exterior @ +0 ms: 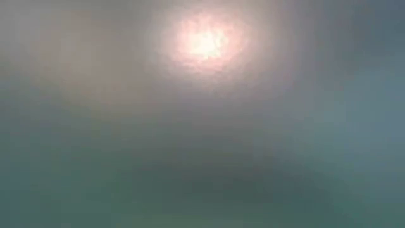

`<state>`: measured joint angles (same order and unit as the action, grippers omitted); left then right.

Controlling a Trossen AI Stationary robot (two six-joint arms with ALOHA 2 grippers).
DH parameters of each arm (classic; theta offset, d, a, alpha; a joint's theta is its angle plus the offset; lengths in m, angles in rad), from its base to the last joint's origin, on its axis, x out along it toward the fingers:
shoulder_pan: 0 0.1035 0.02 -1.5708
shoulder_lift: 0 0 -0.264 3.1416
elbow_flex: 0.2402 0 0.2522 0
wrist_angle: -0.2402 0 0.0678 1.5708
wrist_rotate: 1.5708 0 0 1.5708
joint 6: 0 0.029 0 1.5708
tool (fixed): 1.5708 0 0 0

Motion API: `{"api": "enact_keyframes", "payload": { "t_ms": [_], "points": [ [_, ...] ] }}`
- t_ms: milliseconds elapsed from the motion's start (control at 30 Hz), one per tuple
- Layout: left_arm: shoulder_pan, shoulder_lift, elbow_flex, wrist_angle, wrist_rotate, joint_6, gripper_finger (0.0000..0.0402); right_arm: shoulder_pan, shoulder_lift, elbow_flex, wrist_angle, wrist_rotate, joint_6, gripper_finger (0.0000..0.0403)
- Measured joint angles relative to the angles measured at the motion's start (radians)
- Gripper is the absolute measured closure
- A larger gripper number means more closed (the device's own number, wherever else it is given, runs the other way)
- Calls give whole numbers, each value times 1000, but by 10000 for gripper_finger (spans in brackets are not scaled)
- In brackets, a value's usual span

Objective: Pick & Place Kitchen Items
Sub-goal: Put the black spatula into the blue bin

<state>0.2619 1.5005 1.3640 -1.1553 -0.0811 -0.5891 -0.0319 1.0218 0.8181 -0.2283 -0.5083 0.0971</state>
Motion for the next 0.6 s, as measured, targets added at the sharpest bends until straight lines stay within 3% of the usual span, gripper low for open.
{"api": "enact_keyframes", "payload": {
  "t_ms": [333,600],
  "points": [
    [43,0,-241,116,174,-49,217,0,0,0,0,0,0,206],
    [41,2,-389,284,228,-106,217,0,0,0,0,1,0,206]
  ]
}}
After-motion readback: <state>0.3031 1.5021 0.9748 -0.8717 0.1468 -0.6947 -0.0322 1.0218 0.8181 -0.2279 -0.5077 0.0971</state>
